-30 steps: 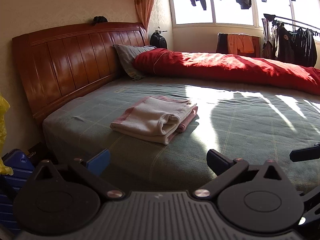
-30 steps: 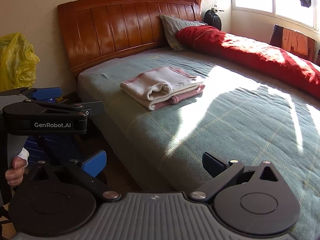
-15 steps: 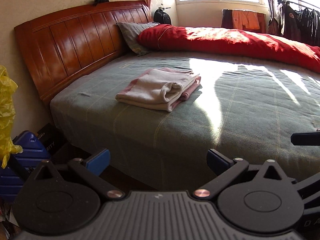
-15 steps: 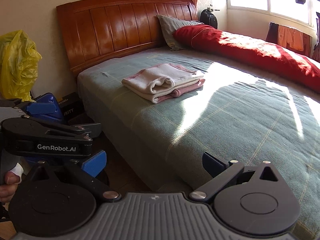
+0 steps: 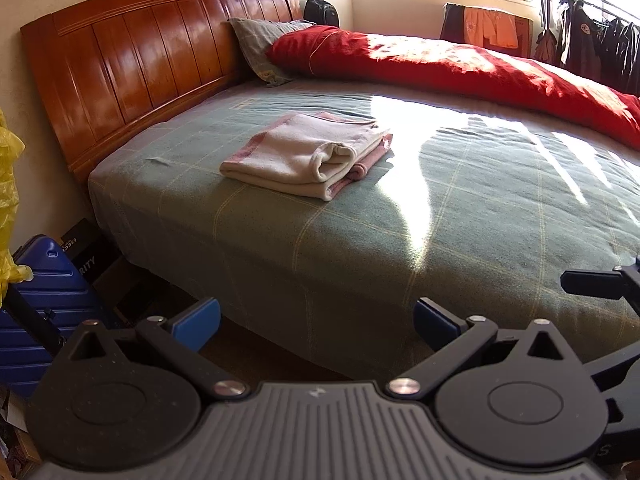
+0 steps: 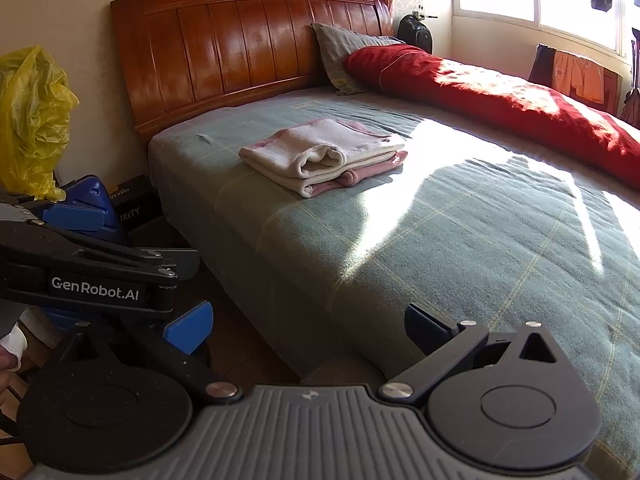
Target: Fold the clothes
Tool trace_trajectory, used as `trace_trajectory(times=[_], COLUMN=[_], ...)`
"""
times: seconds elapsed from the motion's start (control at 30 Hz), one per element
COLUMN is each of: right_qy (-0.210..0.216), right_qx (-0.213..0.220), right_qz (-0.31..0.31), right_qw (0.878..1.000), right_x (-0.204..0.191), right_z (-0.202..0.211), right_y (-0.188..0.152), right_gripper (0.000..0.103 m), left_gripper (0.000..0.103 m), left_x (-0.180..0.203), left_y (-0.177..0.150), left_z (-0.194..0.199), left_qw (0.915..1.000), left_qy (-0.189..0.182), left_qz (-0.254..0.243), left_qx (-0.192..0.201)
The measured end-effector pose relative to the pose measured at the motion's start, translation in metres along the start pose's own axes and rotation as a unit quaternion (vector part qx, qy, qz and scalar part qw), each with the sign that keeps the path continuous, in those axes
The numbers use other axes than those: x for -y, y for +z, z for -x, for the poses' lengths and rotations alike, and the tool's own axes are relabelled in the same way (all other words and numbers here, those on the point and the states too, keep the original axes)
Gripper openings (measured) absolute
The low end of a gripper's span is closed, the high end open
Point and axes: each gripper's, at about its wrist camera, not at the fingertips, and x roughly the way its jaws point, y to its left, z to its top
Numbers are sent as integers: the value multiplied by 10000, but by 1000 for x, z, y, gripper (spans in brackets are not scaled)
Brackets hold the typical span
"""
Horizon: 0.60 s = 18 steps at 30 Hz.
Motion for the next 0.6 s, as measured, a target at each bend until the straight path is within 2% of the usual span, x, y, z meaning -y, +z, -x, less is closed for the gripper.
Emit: trace_trajectory(times=[0.6], right_qy=[-20], right_qx=[-30], right_qz=[-8], right_qw=[10000], right_x=[0], right_z=[0], right_y=[-1], right_gripper=[103], left_gripper=[102], left_x=[-2], left_y=[0], left_z=[0], left_qw=[9997], left_qy=[-163], left_qz=[156], left_qx=[-47])
